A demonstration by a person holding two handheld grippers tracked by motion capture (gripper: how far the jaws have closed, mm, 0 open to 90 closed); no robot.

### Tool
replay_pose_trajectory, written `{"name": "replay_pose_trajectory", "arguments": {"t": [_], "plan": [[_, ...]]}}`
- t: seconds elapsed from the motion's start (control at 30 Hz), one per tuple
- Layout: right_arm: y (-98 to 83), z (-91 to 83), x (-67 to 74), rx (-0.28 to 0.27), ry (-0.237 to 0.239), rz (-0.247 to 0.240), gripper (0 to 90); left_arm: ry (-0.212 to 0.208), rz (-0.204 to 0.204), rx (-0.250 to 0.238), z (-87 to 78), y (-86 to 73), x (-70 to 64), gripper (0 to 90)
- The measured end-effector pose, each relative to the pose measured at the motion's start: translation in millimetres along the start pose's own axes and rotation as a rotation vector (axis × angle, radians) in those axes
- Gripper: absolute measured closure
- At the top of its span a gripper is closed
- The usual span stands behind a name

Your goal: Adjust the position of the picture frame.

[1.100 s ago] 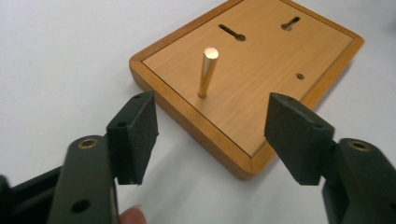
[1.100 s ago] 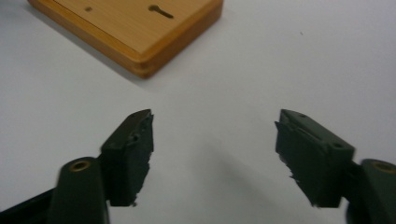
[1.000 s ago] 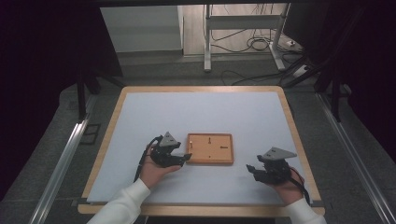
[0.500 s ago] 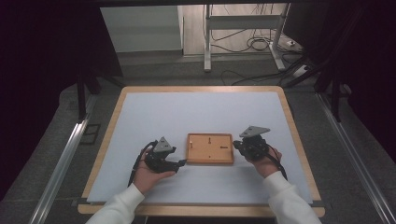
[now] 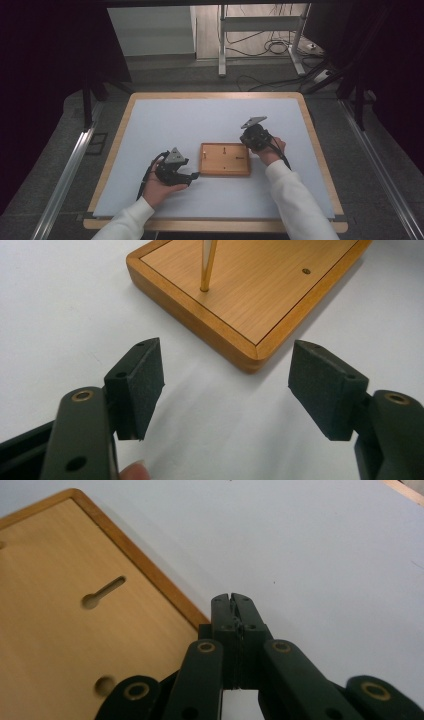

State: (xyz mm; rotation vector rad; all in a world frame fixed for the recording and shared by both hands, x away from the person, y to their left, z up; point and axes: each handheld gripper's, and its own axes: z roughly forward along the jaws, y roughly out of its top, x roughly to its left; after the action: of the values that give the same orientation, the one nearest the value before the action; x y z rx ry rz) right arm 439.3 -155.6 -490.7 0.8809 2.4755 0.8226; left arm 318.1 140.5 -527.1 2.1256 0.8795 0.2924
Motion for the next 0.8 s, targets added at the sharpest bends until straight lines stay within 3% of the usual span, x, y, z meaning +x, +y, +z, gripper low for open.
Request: {"name": "replay_pose_trajectory", "arguments": {"t": [0.3,0.5,0.8], "plan": [[4.1,19.0,-7.0,0.070,0.017,-0.035,90.0,-0.007,-0.003,0.011,1.1,-0.8,2.1,29.5],[2.1,20.8,-10.4,0.081,0.021,-0.058,90.0,-0.014,-0.004,0.016,1.9,-0.9,1.9,29.4],[-1.5,21.7,-14.4,0.081,0.041,-0.050,90.0,-0.018,-0.006,0.019,2.4,-1.3,3.0,29.2]]}}
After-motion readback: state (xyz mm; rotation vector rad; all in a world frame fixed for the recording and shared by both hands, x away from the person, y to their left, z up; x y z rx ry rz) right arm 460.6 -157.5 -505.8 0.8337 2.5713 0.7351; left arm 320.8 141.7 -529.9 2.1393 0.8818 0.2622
